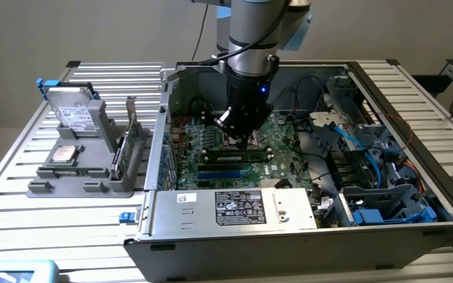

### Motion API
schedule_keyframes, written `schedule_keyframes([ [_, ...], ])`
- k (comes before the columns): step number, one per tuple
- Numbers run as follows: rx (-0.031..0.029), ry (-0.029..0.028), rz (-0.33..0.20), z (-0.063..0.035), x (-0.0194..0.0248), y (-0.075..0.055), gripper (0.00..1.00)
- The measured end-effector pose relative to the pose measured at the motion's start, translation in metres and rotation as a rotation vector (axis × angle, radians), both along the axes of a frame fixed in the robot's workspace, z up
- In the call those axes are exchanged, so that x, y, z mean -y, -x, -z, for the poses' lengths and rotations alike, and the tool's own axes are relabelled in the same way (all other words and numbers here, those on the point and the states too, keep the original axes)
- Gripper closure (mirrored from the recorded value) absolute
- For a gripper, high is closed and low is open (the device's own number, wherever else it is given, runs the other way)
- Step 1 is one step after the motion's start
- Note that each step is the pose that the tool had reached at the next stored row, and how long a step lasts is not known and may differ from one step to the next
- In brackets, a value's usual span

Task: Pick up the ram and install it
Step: 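Press down the ram until it locks into place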

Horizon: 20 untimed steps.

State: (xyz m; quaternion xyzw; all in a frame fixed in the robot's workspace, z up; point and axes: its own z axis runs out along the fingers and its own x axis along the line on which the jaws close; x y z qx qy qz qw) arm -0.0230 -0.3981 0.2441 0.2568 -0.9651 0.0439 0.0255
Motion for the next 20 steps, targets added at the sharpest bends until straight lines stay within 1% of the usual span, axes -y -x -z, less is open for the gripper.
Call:
schedule_keyframes([
  [5, 0.0013, 0.0007, 0.061, 0.0, 0.0, 0.0, 0.89],
  [11, 0.0078, 0.0052, 0.122, 0.0, 0.0, 0.0, 0.89],
  [13, 0.0143, 0.0083, 0.185, 0.0, 0.0, 0.0, 0.89],
  [14, 0.0202, 0.009, 0.233, 0.0, 0.0, 0.0, 0.89],
  [15, 0.0234, 0.0095, 0.251, 0.0, 0.0, 0.0, 0.89],
  [16, 0.0253, 0.0096, 0.26, 0.0001, 0.0, 0.0, 0.89],
  [18, 0.0286, 0.0106, 0.279, 0.0, 0.0, 0.0, 0.89],
  [20, 0.0308, 0.0131, 0.297, -0.0001, 0.0001, 0.0, 0.89],
])
